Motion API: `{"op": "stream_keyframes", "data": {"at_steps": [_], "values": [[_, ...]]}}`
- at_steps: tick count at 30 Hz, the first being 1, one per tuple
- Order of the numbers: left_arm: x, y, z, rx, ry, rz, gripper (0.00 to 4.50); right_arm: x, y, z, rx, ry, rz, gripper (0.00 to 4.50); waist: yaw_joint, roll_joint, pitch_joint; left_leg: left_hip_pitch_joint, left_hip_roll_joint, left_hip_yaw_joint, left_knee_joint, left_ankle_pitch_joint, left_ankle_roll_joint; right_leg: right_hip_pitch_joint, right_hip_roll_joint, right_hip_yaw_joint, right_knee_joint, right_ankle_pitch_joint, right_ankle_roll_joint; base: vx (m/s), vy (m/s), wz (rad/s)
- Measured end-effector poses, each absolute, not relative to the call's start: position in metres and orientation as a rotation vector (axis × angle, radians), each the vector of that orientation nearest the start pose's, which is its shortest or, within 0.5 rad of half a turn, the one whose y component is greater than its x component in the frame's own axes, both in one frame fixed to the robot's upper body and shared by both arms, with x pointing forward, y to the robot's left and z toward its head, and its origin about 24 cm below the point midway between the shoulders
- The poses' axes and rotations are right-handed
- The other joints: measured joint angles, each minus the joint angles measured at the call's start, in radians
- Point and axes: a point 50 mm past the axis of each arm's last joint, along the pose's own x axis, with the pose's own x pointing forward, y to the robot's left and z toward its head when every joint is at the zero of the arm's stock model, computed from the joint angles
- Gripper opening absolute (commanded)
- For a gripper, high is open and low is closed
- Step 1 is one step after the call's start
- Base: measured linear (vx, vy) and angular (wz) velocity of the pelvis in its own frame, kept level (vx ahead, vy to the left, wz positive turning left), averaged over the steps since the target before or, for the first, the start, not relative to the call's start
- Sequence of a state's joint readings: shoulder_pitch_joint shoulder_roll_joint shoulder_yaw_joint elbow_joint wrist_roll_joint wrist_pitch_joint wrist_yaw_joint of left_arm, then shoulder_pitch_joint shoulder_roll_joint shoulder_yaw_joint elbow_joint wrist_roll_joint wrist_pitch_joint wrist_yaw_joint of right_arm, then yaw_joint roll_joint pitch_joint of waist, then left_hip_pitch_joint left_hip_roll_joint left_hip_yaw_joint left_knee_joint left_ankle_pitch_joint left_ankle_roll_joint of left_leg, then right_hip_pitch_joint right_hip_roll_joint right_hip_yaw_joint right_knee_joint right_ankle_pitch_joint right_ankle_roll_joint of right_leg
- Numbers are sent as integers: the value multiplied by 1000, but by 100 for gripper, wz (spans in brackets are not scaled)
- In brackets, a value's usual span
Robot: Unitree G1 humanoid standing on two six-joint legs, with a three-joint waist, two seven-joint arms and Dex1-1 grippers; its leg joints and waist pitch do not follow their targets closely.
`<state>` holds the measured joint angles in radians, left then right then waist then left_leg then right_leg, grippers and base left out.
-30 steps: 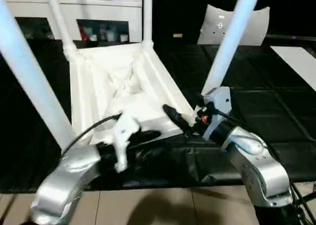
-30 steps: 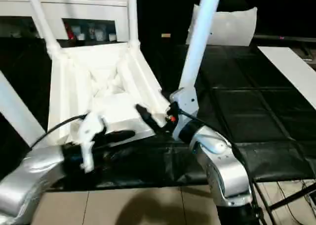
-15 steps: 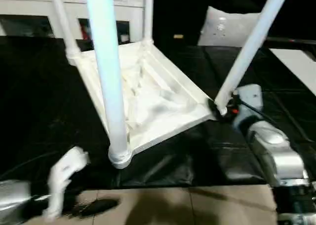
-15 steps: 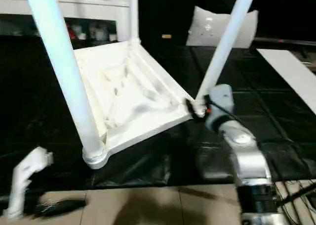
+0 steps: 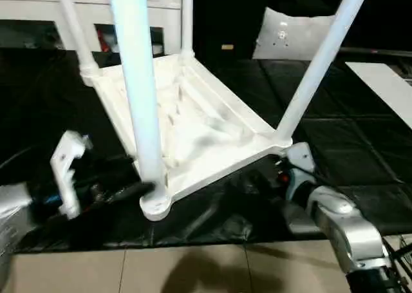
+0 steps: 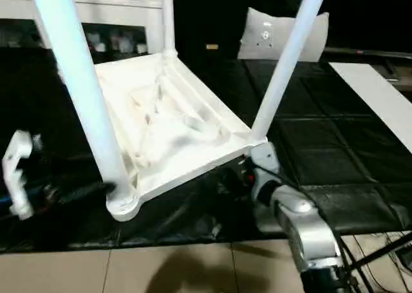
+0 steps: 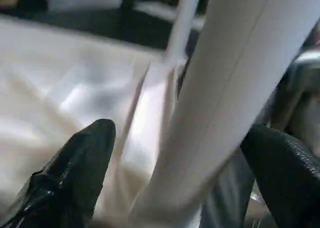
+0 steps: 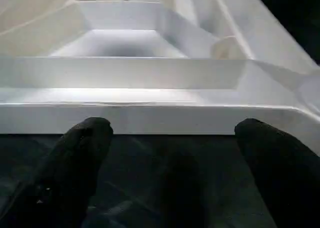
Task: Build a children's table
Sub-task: Rotate table base
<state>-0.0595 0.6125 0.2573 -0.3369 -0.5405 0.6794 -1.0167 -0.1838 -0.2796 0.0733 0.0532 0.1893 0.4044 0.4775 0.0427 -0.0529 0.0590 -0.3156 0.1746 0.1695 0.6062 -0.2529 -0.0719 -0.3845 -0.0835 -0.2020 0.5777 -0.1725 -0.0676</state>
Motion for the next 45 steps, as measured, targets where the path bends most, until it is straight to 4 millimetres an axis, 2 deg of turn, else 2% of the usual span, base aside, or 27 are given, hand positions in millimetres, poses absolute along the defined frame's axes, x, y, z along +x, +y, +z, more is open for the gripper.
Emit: {"op": "stream_keyframes", "data": {"at_steps": [6,10,12,16,19,24,27,34,42,45], "values": [[235,192,129,-92,199,-1092,444,280,-155,43,-57,310,529,450,1,3,1,1,0,0,0,1,-1,1,0,0,0,1,-1,0,0,0],[241,176,128,-90,190,-1118,444,283,-155,38,-116,354,496,450,-2,3,1,0,0,0,0,1,-1,1,0,0,0,1,0,0,0,0],[245,167,128,-99,174,-1131,444,284,-149,35,-146,399,509,450,0,3,1,0,0,0,0,1,-1,0,0,0,0,0,0,0,0,0],[246,149,131,-124,149,-1196,444,291,-138,36,-117,382,484,450,2,3,1,0,0,0,0,1,-1,0,0,0,0,0,0,0,0,0],[247,144,133,-137,139,-1212,444,294,-148,33,-218,395,469,450,5,4,1,0,0,0,0,1,-1,0,0,0,0,0,0,0,0,0],[245,132,133,-175,144,-1253,444,302,-144,28,-250,414,418,450,-1,5,2,0,0,0,0,1,-2,0,0,0,1,0,0,0,0,0],[242,120,135,-189,137,-1298,444,304,-140,28,-242,423,423,450,-13,5,2,0,0,0,0,1,-1,0,1,0,1,0,-1,0,0,0],[243,92,138,-233,91,-1338,444,315,-135,30,-263,407,431,450,-20,5,2,0,5,0,1,2,-3,-1,6,1,1,1,-3,0,0,0],[256,63,145,-250,18,-1323,444,323,-120,33,-237,395,455,450,-24,5,2,-1,9,0,1,4,-6,-2,11,0,0,1,-6,0,0,0],[262,55,146,-249,-1,-1312,444,327,-120,33,-224,401,436,450,-18,5,2,-2,9,0,1,6,-3,-2,11,0,0,1,-7,0,0,0]]}}
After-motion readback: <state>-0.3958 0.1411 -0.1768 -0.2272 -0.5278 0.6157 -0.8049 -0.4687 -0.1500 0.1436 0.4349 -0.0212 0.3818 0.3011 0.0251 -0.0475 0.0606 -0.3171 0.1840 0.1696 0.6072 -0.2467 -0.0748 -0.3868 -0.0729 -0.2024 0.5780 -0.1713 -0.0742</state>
